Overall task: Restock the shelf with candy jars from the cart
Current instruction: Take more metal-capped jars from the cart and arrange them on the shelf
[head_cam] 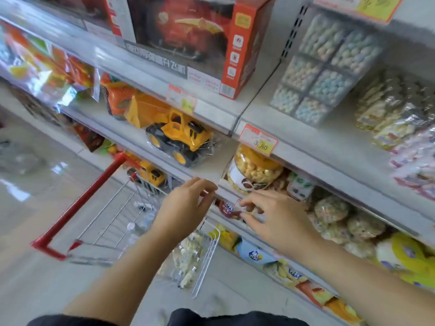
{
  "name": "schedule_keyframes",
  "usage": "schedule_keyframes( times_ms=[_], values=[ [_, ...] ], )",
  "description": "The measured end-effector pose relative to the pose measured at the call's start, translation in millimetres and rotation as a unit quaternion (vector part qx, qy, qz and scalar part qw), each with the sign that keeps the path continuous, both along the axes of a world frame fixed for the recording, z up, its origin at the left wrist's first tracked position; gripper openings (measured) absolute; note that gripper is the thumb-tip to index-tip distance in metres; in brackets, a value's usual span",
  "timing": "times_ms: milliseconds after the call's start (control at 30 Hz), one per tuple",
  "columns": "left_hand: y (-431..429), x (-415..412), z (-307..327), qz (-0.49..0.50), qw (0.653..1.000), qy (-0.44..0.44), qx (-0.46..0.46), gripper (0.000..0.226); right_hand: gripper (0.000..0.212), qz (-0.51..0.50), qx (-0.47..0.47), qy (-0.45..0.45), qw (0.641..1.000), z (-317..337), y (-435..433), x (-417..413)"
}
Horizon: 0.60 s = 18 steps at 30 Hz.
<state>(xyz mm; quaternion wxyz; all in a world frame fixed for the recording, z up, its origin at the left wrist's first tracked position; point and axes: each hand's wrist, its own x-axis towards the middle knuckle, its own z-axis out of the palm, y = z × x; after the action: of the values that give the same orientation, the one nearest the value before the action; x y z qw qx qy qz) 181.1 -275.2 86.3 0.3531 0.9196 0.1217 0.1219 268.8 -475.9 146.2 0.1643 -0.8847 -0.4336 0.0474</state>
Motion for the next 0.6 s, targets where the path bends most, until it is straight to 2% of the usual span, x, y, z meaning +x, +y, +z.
schedule_keyframes(
  times_ms=[100,267,367,433,533,600],
  values=[
    [27,-47,-48,0.063,0.993,0.093,-0.041,0.018,0.013,0.012,-0.085,0.113,0.99,-67,35,-15],
    [53,-112,-131,0.148,0.961,0.21,-0.101,0.019,0.014,0.029,-0.223,0.216,0.95,-192,80,-37],
    [57,-128,-179,0.156,0.947,0.259,-0.108,0.018,0.011,0.051,-0.294,0.265,0.917,-266,97,-49],
    [59,-131,-214,0.151,0.939,0.285,-0.118,0.019,0.01,0.061,-0.331,0.267,0.903,-315,105,-54],
    [59,-125,-265,0.12,0.932,0.316,-0.128,0.021,0.033,0.092,-0.388,0.244,0.884,-383,112,-54],
    [60,-119,-289,0.094,0.916,0.376,-0.107,0.027,0.041,0.147,-0.416,0.205,0.874,-419,116,-55]
  ],
)
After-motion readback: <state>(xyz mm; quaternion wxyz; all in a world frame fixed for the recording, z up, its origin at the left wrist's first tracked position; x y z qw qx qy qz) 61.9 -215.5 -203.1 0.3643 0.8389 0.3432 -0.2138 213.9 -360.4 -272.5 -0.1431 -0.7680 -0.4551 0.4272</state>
